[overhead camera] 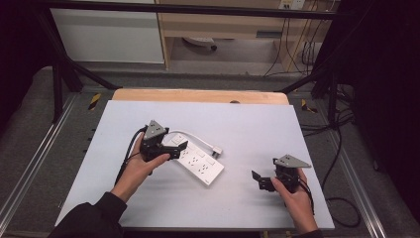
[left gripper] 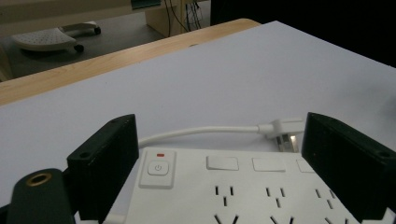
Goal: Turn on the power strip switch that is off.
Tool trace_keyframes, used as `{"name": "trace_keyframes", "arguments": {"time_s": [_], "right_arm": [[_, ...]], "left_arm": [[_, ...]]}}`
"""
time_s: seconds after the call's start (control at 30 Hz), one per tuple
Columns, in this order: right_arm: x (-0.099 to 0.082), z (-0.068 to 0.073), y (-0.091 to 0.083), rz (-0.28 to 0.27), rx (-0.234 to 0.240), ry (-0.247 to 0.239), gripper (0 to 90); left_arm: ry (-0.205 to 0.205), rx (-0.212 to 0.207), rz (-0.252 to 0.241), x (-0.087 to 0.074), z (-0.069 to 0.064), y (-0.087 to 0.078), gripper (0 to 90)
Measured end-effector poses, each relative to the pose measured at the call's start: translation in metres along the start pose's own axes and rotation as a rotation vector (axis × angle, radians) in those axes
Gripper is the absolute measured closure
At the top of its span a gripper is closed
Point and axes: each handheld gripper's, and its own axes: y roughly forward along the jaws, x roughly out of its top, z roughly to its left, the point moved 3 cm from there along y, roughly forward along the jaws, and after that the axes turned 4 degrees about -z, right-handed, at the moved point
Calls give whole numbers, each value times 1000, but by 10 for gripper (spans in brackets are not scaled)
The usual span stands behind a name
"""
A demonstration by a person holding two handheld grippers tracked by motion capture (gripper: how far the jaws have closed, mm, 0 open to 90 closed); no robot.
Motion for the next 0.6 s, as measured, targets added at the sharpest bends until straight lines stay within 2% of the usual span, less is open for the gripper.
{"name": "trace_keyframes", "arguments": {"time_s": [0.07, 0.2, 0.4, 0.6], "right_arm": [[0, 0, 0, 0, 0, 0, 26], [0, 0, 0, 2, 3, -1, 26], [0, 0, 0, -1, 1, 0, 26], [0, 0, 0, -1, 2, 0, 26]], "left_arm": [[6, -2, 4, 0, 0, 1, 112], [7, 12, 7, -1, 0, 4, 50], [0, 9, 21, -1, 1, 8, 51], [12, 1, 35, -1, -1, 13, 57]]}}
